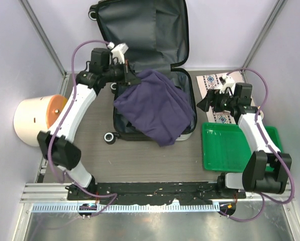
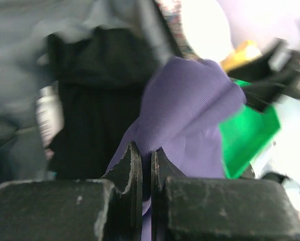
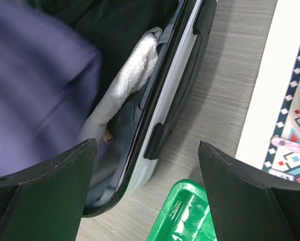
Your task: Open, take out, and arrange the luggage
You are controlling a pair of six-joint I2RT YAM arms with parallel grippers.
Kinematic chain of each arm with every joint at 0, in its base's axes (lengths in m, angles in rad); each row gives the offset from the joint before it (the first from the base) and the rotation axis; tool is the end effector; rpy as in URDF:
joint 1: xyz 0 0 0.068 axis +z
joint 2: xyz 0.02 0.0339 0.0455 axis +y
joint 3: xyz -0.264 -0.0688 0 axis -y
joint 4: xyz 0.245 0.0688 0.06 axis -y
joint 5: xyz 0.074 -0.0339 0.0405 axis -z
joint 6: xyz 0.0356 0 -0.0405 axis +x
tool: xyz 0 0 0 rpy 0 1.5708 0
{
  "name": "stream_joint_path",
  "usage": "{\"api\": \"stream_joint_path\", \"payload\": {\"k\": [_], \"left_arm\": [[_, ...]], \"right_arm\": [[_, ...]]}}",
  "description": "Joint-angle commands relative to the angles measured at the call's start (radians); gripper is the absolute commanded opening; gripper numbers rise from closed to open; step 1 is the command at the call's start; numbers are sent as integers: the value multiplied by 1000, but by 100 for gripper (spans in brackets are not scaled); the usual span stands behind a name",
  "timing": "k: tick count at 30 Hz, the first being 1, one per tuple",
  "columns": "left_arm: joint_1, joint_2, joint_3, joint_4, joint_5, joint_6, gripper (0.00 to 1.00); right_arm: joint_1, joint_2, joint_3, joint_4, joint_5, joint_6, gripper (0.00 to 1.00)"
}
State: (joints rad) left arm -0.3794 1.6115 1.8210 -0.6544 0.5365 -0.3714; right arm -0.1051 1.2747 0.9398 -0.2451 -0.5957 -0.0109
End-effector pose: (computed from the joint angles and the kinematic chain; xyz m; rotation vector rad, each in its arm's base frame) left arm 0.3205 -0.1474 0.4419 0.3667 2.0647 -1.0064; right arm 0.2812 -0.0096 0.2854 -0.2446 2.0761 0.5674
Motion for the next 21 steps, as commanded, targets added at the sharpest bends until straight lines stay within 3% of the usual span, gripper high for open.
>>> {"api": "stream_joint_path", "payload": {"k": [1,6,11,21], "left_arm": [[166,80,-127,228,8,-89,0],[309,165,-193,331,86,-95,0],[372,200,-204,300,100,-44,0],[427,266,-220,242,31,32,0]], "right_arm": [[-19,84,129,-120,-108,116,87],[-12,92,82,31,-173,336,87],[47,146,99,113,-112,494,86],[254,202,162,125,6,512,83]]}}
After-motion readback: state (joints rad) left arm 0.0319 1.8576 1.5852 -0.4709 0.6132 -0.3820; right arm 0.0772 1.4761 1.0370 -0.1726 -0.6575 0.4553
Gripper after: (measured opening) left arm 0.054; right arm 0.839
